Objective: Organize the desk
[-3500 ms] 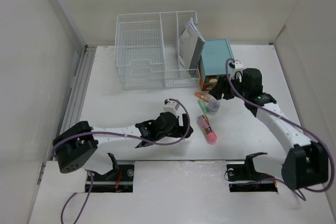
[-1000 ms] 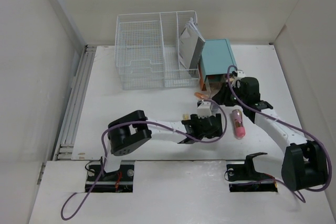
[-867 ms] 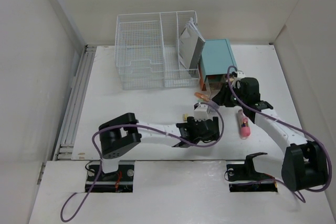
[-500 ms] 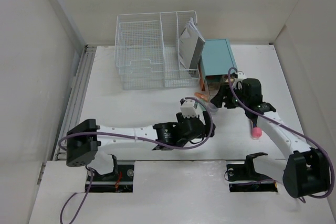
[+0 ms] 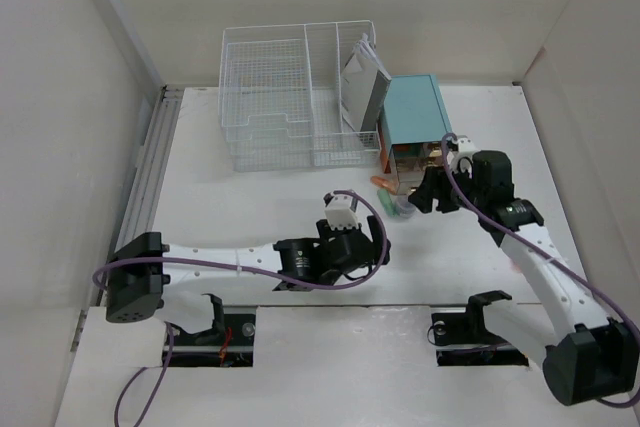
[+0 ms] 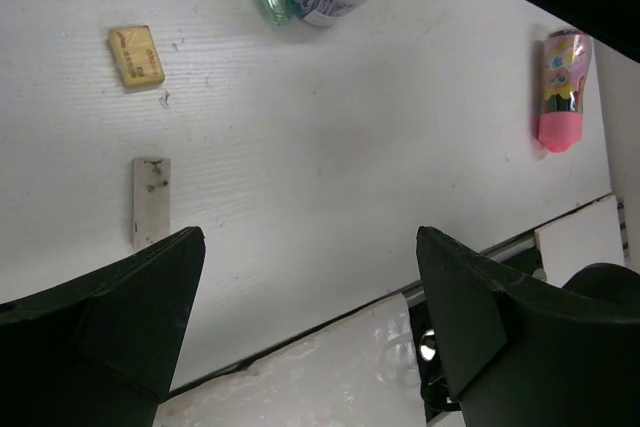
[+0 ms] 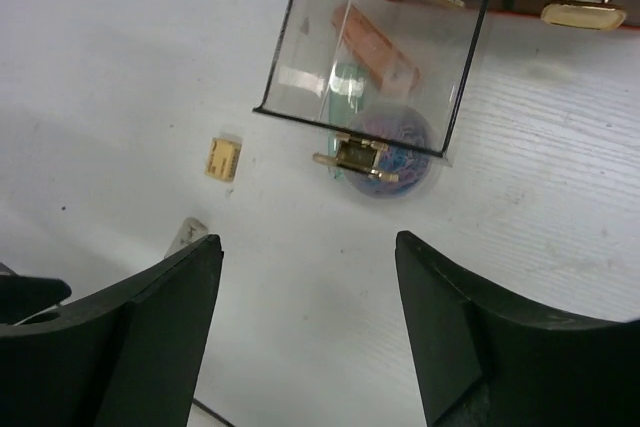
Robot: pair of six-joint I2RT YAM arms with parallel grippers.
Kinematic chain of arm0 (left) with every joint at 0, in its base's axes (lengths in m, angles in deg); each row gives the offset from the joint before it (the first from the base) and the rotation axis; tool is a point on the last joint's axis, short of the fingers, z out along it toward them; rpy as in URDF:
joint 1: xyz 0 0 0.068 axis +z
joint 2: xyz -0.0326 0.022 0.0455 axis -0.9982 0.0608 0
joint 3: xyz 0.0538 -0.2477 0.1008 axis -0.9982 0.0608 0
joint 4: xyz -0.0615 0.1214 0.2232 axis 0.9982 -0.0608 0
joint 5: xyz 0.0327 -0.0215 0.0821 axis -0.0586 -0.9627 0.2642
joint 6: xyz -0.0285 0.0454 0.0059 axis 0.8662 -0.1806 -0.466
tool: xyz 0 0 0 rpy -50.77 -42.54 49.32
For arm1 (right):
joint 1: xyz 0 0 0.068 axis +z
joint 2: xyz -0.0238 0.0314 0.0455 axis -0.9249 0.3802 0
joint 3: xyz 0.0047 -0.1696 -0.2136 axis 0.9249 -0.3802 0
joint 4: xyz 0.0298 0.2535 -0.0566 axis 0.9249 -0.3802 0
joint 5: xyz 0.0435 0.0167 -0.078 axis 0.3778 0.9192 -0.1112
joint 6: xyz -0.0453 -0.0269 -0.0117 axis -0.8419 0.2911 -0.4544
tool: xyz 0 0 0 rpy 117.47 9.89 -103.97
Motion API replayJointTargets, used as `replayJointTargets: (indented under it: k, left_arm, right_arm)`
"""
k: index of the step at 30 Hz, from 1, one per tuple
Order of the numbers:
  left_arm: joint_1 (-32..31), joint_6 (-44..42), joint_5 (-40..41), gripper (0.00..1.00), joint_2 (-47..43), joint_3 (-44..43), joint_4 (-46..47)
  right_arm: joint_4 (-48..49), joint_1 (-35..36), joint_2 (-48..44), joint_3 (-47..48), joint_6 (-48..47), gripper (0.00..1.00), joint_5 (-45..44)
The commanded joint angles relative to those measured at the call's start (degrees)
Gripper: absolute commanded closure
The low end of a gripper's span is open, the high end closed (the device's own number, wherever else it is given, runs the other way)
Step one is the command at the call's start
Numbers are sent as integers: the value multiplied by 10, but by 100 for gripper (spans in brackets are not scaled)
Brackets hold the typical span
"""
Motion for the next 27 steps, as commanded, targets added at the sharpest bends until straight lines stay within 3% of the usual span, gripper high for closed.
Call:
replayJointTargets:
  k: [1,6,10,13,15,18,23,27]
  left_arm:
    - [-8,5,20,16,-32,8,-1]
    - [-13,-6,20,16,-44,14,-1]
    - [-18,-6,26,16,-59,20,-1]
    - [-23,-6,26,16,-79,39,4]
    - [-23,-6,31,16,-96,53,4]
    - [-29,-6,31,16,-117,75,14]
    - [-29,-11,31,16,-155,94,20]
    - [-34,-16,26,16,-181,105,14]
  right_arm:
    - [-75,-4,-51,51,-36,25,-7]
    - [-129,-4,-109,109,-48,29,-66]
    - [-129,-10,-138,137,-11,45,-250]
    - [-134,-10,-143,156,5,40,-345]
    - [-161,-10,-118,165,12,31,-419]
    - [-199,-10,-56,182,17,29,-486]
    - [-226,-34,25,217,-32,28,-548]
    - [-234,-56,54,232,-56,30,-532]
